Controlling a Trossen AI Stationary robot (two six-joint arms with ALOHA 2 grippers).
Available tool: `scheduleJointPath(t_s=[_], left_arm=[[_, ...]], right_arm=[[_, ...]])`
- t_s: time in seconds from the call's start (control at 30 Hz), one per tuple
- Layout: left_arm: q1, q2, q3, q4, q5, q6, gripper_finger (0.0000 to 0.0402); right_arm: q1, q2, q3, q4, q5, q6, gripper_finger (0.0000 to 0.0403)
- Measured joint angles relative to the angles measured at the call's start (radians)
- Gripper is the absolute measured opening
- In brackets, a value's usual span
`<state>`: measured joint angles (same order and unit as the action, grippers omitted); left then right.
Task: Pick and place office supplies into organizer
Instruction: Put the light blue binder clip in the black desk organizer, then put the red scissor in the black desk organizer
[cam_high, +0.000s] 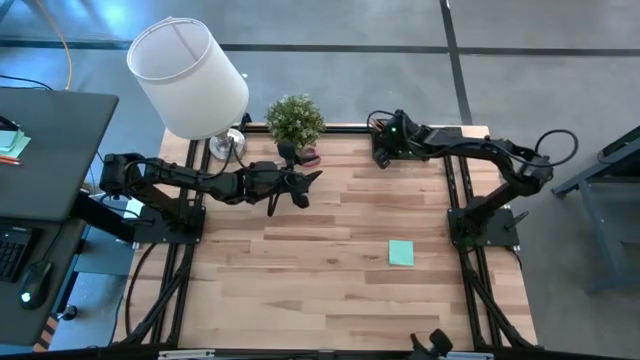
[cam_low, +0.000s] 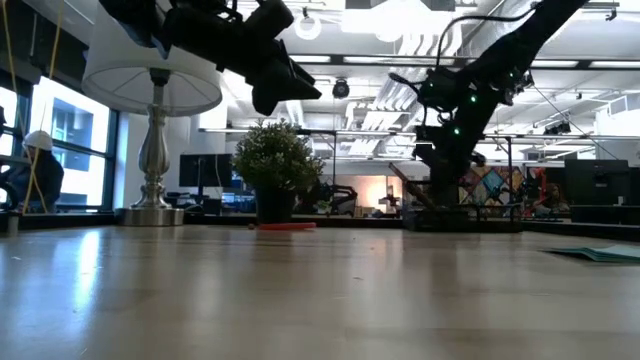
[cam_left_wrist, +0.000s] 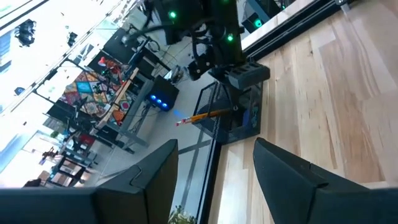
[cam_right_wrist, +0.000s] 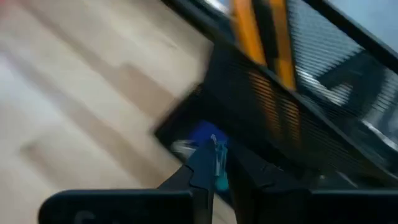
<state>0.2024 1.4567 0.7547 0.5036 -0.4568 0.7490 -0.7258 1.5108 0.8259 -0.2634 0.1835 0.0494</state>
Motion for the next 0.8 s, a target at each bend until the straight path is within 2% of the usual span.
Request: scheduleJointPath(t_s=[0.17, 0.37, 0.53, 0.67, 0.8], left_arm=[[0.000, 0.000, 0.000, 0.003, 0.000, 0.000, 0.0193], [0.000, 0.000, 0.000, 0.004, 0.000, 0.000, 0.0195], [0.000, 0.000, 0.000, 0.004, 0.000, -0.013, 0.0195], [0.019, 0.000, 0.000, 0.017, 0.009, -0.101, 0.0195], [0.068, 0.000, 0.000, 0.038, 0.123, -0.262, 0.0195]], right_arm=[[-0.047, 0.000, -0.025, 0.015, 0.009, 0.014, 0.0055], [-0.053, 0.000, -0.025, 0.038, -0.005, 0.013, 0.0107], [-0.053, 0.000, -0.025, 0.084, -0.096, 0.021, 0.0144], [-0.053, -0.005, -0.025, 0.075, -0.134, 0.032, 0.0164], [-0.053, -0.079, -0.025, 0.028, -0.131, 0.039, 0.0173]])
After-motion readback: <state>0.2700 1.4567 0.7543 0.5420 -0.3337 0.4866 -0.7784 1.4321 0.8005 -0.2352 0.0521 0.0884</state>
